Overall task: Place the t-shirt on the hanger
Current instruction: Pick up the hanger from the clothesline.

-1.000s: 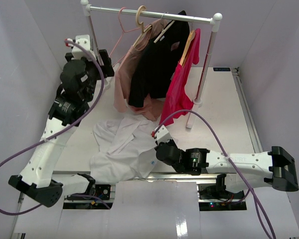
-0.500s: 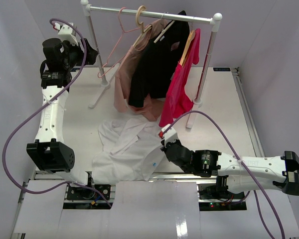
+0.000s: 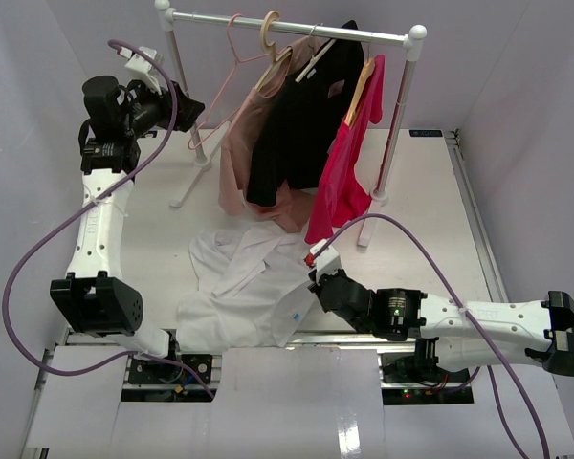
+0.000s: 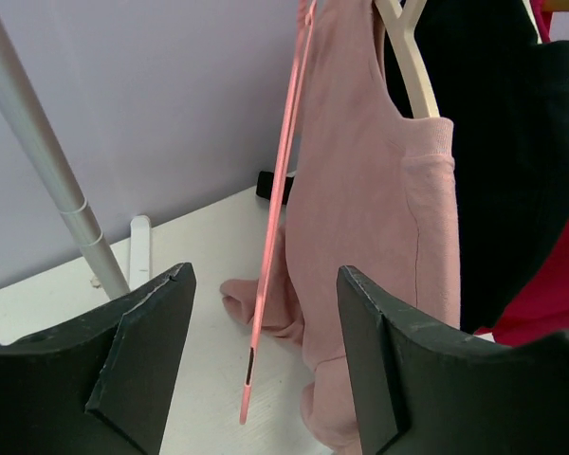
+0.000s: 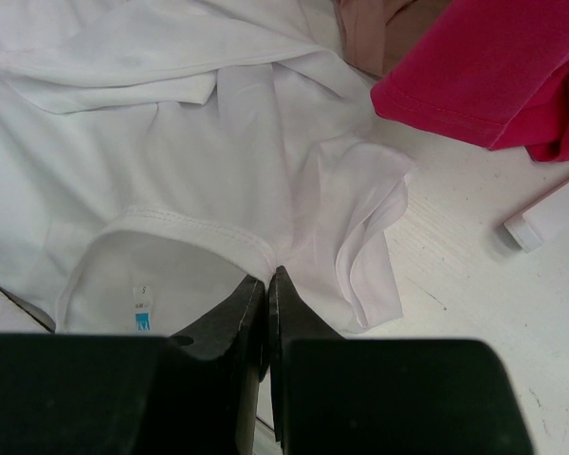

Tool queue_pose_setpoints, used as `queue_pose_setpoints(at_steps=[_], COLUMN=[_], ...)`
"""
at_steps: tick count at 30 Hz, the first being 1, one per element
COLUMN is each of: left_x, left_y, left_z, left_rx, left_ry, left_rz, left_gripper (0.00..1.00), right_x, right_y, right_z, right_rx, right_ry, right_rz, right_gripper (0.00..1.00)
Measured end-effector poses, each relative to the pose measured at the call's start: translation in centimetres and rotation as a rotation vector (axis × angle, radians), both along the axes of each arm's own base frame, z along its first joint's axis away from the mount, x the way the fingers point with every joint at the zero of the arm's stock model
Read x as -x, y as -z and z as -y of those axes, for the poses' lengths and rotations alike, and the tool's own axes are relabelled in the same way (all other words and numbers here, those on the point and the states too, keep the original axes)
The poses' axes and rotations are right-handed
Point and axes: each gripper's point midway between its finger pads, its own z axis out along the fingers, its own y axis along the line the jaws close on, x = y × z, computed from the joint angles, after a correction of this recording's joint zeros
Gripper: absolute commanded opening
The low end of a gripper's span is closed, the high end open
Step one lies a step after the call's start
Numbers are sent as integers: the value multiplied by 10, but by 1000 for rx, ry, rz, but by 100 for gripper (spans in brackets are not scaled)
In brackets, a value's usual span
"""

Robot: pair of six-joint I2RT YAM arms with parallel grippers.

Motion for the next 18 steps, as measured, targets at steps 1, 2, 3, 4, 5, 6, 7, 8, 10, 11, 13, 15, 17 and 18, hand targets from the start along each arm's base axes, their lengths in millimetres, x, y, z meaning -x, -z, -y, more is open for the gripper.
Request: queue_pose_setpoints(at_steps=[1,2,3,4,5,6,7,8,10,11,13,15,17,18], left_x=[-1,-1,-2,-3,-3,-3,-3,-3,-4,-4,-5,-7,-10,-12], left_y=[1,3,5,8,10,13,15,16,18,19,21,26,33,37], left_z=[1,2,3,4,6,8,10,12,15,17,23,32,39,42], left_rx=[-2,-3,-4,-6,-8,-11,-14,-17,-20,-22,-28,-38,-50,-57], left_ry=[9,18,25,32,41,51,63,73,89,97,113,132,144,146], left_rz=[0,-1,-2,-4,-7,-8,-9,-8,-6,-5,-4,-6,-13,-17], left_gripper=[68,68,68,68,69,69,69,69,69,69,69,68,68,67], right_x=[0,0,0,1,1,1,1,1,2,2,2,3,3,3], right_y=[0,0,0,0,0,0,0,0,1,1,1,2,2,3], right_z=[0,0,0,-1,-1,-1,-1,-1,-2,-2,-2,-3,-2,-2], right_rx=[0,-1,-1,-2,-2,-1,1,1,3,4,5,7,10,11], right_ry=[-1,-2,-3,-5,-6,-7,-10,-11,-15,-18,-22,-25,-27,-28], right_rz=[-1,-1,-2,-2,-2,-3,-3,-3,-4,-6,-7,-7,-6,-6], right_gripper=[8,8,8,8,8,8,8,8,8,8,8,8,8,8])
